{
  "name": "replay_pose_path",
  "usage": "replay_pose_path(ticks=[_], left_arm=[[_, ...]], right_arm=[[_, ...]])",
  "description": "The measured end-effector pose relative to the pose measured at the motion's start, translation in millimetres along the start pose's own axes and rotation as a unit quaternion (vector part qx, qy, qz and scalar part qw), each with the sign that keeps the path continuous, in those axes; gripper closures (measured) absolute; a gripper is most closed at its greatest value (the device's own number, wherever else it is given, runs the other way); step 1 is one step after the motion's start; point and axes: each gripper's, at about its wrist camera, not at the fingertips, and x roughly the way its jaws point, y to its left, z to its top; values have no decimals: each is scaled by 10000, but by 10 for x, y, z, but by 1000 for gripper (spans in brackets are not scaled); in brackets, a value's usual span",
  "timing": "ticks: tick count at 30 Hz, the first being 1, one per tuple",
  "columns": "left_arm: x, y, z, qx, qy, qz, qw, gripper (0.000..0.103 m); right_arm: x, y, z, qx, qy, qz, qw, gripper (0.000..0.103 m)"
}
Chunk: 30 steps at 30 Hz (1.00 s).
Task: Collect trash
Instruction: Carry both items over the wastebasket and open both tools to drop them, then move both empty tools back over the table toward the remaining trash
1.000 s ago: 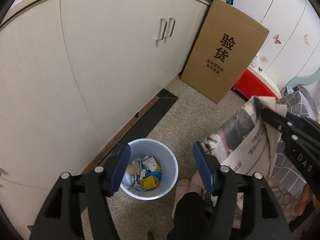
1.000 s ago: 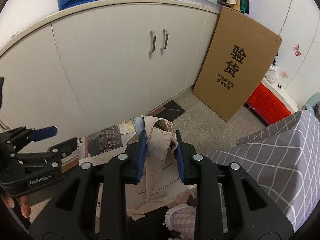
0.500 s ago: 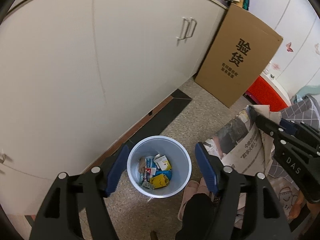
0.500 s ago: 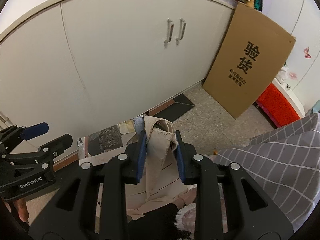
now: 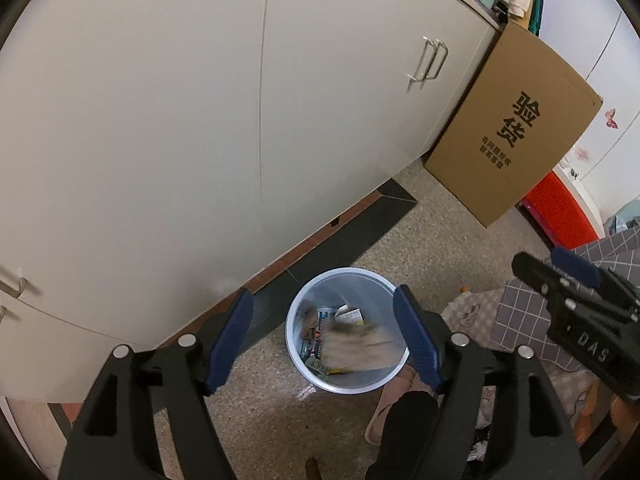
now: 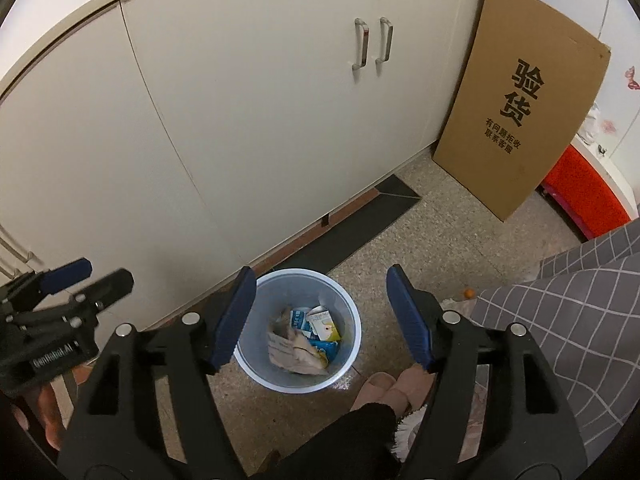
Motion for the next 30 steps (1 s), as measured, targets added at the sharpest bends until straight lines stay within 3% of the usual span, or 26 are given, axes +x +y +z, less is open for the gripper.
replay_pose_path(ticks=[9,15,23,30], left_arm=[[-273,-255,13,175,-181,-66,9997,32],[-679,-639,20,487,-522,-178,9973,31],[-1219,-1599,-118,907,-863,-781,9890,30],[-1578,-2831,-391,1804,-893,-1490,9681,27]], right_arm=[[-493,-282,-55,344,-215,157,9991,35],[-1265,-737,-168,683,-715,156,9950,34],[-2250,-1623,-524,1229,-1378,-227,9825,31],[-2790,-2739,-1059,1983,-1670,-955,9611,30]])
